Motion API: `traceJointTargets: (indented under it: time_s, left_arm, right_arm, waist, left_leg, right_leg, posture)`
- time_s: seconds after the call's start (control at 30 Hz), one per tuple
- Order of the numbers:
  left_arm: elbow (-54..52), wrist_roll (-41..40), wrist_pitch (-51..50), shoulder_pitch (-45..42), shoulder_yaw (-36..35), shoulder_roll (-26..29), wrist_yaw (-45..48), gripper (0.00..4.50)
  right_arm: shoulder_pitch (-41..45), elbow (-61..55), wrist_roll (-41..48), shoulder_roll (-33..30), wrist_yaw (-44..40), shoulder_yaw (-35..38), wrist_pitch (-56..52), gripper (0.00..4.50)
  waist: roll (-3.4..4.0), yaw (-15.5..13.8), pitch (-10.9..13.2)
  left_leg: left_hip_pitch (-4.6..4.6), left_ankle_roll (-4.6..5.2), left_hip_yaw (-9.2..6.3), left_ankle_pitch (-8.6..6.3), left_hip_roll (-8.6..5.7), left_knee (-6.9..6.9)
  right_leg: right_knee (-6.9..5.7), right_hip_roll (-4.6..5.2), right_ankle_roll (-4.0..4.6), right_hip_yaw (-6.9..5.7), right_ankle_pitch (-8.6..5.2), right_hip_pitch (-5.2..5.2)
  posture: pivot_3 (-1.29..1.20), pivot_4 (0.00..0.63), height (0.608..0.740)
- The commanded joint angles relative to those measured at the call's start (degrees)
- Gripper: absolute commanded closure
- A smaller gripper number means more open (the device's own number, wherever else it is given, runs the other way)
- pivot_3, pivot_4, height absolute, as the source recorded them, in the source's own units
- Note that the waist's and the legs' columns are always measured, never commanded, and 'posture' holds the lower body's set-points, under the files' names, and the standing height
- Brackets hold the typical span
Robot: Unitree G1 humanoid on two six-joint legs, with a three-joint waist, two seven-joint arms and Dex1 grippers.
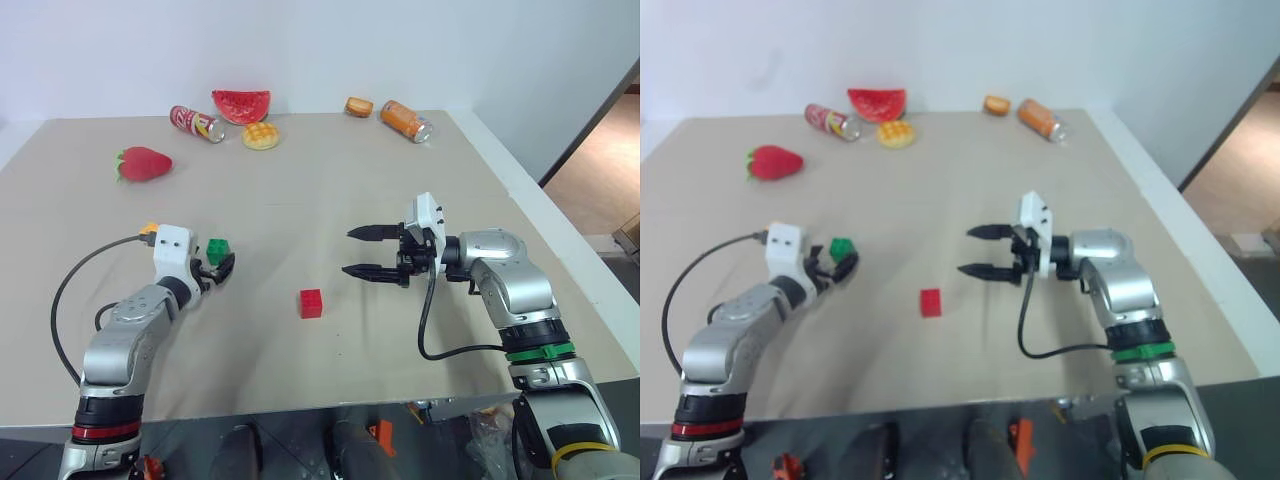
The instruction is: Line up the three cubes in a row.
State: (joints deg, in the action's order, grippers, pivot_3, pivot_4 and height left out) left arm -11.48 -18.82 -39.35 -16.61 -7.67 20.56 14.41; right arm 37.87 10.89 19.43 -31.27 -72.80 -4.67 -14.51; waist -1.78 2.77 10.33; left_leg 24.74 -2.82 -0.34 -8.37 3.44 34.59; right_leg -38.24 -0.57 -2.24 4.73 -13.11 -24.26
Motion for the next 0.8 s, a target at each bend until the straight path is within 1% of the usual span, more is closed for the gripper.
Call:
traceJointTargets:
  time_s: [0.03,0.23,0.37,0.4,0.43,0.47,0.5,0.53,0.73,0.8]
  left_arm:
    - [0.05,0.68,0.44,-1.96,0.5,-0.15,0.1,0.39]
    - [1.64,1.54,0.59,-3.01,1.17,-0.67,-0.21,0.39]
    - [2.47,2.06,0.87,-3.37,1.13,-0.82,-0.43,1.52]
    - [2.66,2.14,0.95,-3.48,1.13,-0.83,-0.39,1.99]
    - [2.82,2.19,1.07,-3.64,1.16,-0.84,-0.29,2.26]
    - [3.08,2.26,1.15,-3.92,1.2,-0.88,-0.25,2.68]
    - [3.36,2.33,1.24,-4.22,1.23,-0.93,-0.2,2.88]
    - [3.78,2.56,1.43,-4.5,1.31,-0.89,-0.13,3.19]
    - [5.73,3.47,3.81,-5.21,1.73,-0.18,2.08,3.18]
    - [7.32,2.06,8.77,-5.19,0.65,0.74,6.71,3.18]
  right_arm:
    - [0.36,-1.07,0.5,0.03,-0.08,0.22,0.64,0.84]
    - [-0.08,-1.4,0.39,0.01,0.33,0.33,0.64,0.84]
    - [-0.48,-1.72,0.33,-0.11,0.72,0.4,0.6,0.78]
    - [-0.56,-1.78,0.3,-0.14,0.82,0.41,0.6,0.78]
    - [-0.61,-1.82,0.29,-0.13,0.93,0.44,0.59,0.78]
    - [-0.66,-1.88,0.28,-0.16,0.98,0.46,0.6,0.78]
    - [-0.7,-1.88,0.21,-0.2,1.06,0.47,0.63,0.78]
    - [-0.71,-1.79,0.1,-0.2,1.17,0.46,0.72,0.78]
    - [-1.06,-1.88,-0.38,-0.27,1.45,0.21,0.91,0.78]
    - [-1.18,-1.98,-0.51,-0.29,1.48,0.06,0.93,0.78]
  waist:
    - [0.0,0.0,0.0]
    - [0.0,0.01,0.0]
    - [0.0,0.0,0.0]
    - [0.0,0.0,0.0]
    - [0.0,0.0,0.0]
    - [0.0,0.0,0.0]
    - [0.0,0.0,0.0]
    - [0.0,-0.02,0.0]
    - [0.0,0.0,0.0]
    - [0.0,0.0,0.0]
  left_leg:
    - [0.0,0.0,0.0,0.0,0.0,0.0]
    - [0.0,0.0,0.01,0.0,0.0,0.0]
    - [0.0,0.0,0.0,0.0,0.0,0.0]
    - [0.0,0.0,0.0,0.0,0.0,0.0]
    - [0.01,0.0,0.0,0.0,0.0,0.0]
    - [0.0,0.0,0.0,0.0,0.0,0.0]
    - [0.0,0.0,0.0,0.0,0.0,0.0]
    - [0.0,0.0,0.0,0.0,0.0,0.01]
    - [0.0,0.0,0.0,0.0,-0.01,-0.01]
    - [0.0,0.0,0.0,0.0,-0.01,-0.01]
  right_leg:
    - [0.0,0.0,0.0,0.0,0.0,0.0]
    - [0.0,0.0,-0.01,0.01,0.01,0.0]
    - [0.0,0.0,-0.01,0.0,0.0,0.0]
    - [0.0,0.0,-0.01,0.0,0.0,0.0]
    - [0.0,0.0,-0.01,0.0,0.01,0.0]
    - [0.0,0.0,-0.01,0.01,0.01,0.0]
    - [0.0,0.0,-0.01,0.01,0.01,0.0]
    - [0.0,0.0,-0.02,0.0,0.01,0.0]
    - [0.0,0.0,-0.01,0.01,0.01,0.0]
    - [0.0,0.0,-0.01,0.0,0.0,-0.01]
  posture:
    - [0.0,0.15,0.74]
    - [0.0,0.15,0.74]
    - [0.0,0.15,0.74]
    - [0.0,0.15,0.74]
    - [0.0,0.15,0.74]
    - [0.0,0.15,0.74]
    - [0.0,0.15,0.74]
    - [0.0,0.15,0.74]
    - [0.0,0.15,0.74]
    - [0.0,0.15,0.74]
